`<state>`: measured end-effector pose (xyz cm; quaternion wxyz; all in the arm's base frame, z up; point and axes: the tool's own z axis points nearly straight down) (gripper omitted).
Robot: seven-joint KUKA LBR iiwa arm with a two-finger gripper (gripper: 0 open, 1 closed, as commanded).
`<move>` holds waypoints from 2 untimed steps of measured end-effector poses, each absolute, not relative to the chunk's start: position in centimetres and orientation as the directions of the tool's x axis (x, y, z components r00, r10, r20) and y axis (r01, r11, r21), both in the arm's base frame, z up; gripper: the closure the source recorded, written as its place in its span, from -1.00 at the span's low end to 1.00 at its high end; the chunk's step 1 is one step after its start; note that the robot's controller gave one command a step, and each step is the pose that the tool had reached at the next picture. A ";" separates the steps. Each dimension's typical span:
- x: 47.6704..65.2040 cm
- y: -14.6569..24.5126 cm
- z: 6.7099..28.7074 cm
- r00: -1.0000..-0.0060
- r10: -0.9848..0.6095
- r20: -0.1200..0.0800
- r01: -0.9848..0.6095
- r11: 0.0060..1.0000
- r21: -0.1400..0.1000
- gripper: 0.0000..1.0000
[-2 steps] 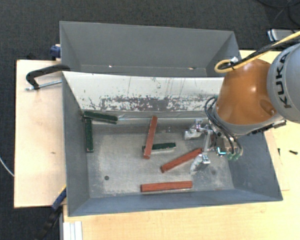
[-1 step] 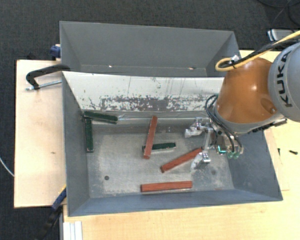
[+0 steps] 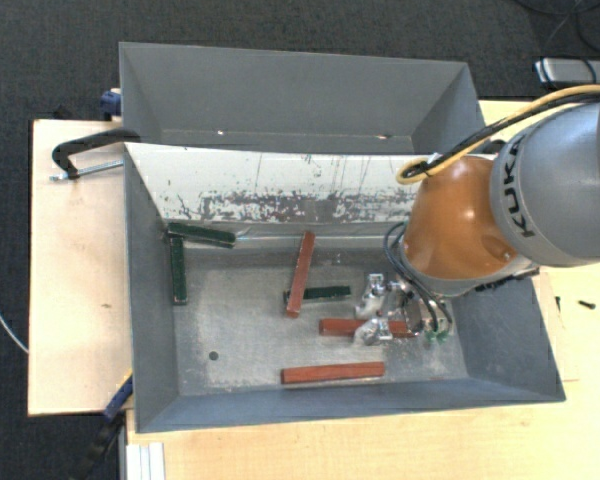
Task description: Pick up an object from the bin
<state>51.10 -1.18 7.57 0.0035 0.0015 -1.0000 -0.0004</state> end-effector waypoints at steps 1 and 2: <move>51.1 -1.2 7.6 -1.000 -0.003 0.007 -0.003 1.000 0.001 1.00; 51.6 -2.3 27.3 -0.999 -0.032 -0.004 -0.032 0.999 0.000 1.00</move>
Offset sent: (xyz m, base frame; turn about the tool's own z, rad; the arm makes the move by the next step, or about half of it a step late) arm 0.0042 -0.0126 0.2011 -0.0303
